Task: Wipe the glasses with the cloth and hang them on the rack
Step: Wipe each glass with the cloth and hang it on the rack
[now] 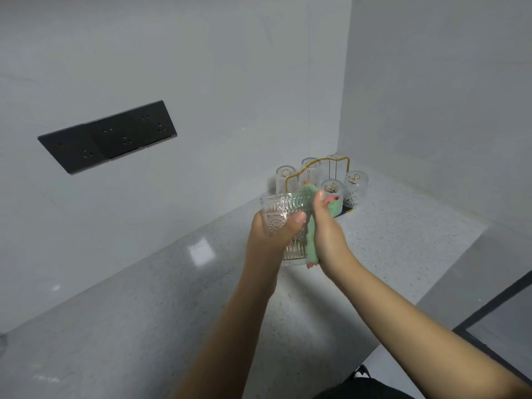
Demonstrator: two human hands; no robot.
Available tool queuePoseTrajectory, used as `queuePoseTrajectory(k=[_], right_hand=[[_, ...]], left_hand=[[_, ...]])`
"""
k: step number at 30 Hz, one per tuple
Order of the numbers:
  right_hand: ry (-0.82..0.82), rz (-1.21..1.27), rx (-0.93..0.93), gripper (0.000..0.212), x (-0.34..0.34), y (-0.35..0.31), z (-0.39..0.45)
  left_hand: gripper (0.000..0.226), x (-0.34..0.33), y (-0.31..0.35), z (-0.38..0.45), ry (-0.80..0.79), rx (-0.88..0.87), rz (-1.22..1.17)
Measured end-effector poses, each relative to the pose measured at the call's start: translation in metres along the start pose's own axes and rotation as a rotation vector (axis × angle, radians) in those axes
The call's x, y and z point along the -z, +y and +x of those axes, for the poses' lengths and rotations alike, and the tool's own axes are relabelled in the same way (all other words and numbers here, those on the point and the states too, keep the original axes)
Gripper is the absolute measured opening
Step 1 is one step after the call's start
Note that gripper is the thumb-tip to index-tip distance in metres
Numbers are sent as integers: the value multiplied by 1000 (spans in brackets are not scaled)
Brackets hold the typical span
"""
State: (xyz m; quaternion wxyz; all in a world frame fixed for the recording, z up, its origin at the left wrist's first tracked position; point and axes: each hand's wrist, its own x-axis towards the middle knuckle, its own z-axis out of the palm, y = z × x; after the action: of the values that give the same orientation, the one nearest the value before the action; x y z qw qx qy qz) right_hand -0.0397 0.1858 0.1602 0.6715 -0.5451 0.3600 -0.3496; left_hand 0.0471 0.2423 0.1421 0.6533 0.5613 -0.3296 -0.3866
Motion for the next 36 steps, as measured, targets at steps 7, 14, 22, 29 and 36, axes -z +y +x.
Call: queuePoseTrajectory(k=[7,14,22,29,36], right_hand=[[-9,-172,256,63,-13,17,-21],[87,-100,9,78,1,6,-1],[-157,-284,80,56,29,-30,5],[-426,-600,153,60,43,-31,-10],[-1099,-583,-110,28,55,-32,5]], left_hand=[[81,4,-1,8,145,-25,26],[55,1,-5,-3,-86,34,-8],[50,17,-2,-7,-387,159,68],[78,35,6,6,-516,248,59],[51,25,14,7,-892,266,55]])
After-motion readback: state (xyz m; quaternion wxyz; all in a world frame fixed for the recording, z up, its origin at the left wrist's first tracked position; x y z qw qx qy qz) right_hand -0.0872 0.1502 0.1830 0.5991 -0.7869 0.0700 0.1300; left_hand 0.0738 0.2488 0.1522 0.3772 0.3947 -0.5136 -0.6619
